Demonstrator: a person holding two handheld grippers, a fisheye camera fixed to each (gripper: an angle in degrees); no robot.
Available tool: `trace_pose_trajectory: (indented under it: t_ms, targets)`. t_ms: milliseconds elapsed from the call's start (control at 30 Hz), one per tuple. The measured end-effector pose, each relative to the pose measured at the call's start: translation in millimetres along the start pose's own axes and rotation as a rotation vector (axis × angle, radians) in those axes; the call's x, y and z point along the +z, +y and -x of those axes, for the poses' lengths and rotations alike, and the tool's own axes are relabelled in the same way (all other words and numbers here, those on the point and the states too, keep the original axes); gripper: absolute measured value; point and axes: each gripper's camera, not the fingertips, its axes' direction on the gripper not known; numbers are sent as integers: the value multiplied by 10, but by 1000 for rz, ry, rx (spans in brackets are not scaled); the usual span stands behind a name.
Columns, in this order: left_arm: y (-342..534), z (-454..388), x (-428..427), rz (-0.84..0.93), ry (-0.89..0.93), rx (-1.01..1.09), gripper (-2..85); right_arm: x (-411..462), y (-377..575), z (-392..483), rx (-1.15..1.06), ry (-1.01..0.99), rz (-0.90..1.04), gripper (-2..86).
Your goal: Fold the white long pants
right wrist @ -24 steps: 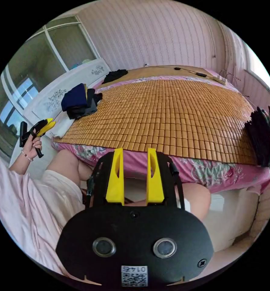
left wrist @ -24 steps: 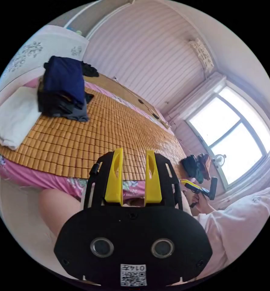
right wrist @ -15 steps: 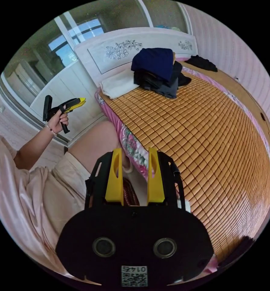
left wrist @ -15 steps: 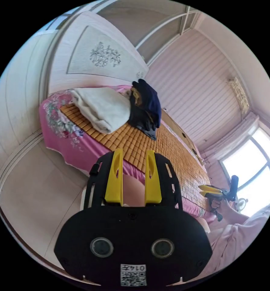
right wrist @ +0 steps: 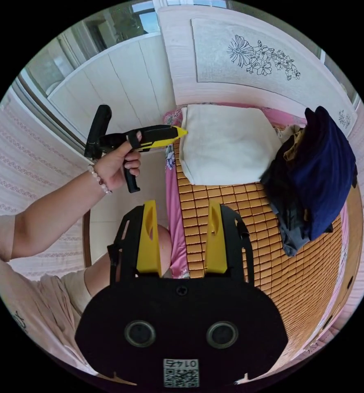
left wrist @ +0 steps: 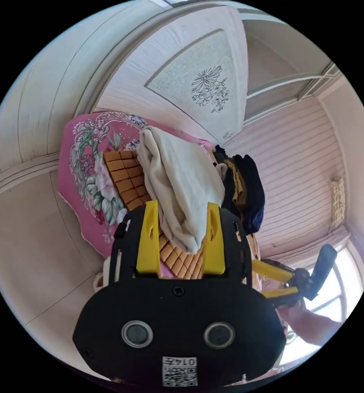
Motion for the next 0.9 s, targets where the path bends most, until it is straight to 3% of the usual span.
trace_pose_trajectory:
  t_ms: [133, 200, 433, 567, 667, 800, 900]
  targets:
    - [-420, -84, 646, 219, 6, -63, 104, 53, -71, -218, 44, -37, -51, 170]
    - [-413, -244, 628, 202, -2, -6, 75, 40, -19, -350, 76, -26, -62, 170]
    - [442, -1734, -195, 126, 26, 574, 51, -336, 332, -689, 187, -90, -232, 174]
    - [1464, -2713, -494, 248, -24, 957, 53, -571, 554, -635, 218, -159, -348, 192]
    - [2168, -3223, -404, 401, 61, 1130, 59, -611, 716, -602, 273, -204, -393, 219]
    - [2802, -3502, 133, 616, 119, 1067, 70, -465, 935, -580, 331, -169, -329, 209]
    - [3000, -3621, 460, 751, 81, 1094, 82, -374, 1191, -602, 373, 46, -198, 184]
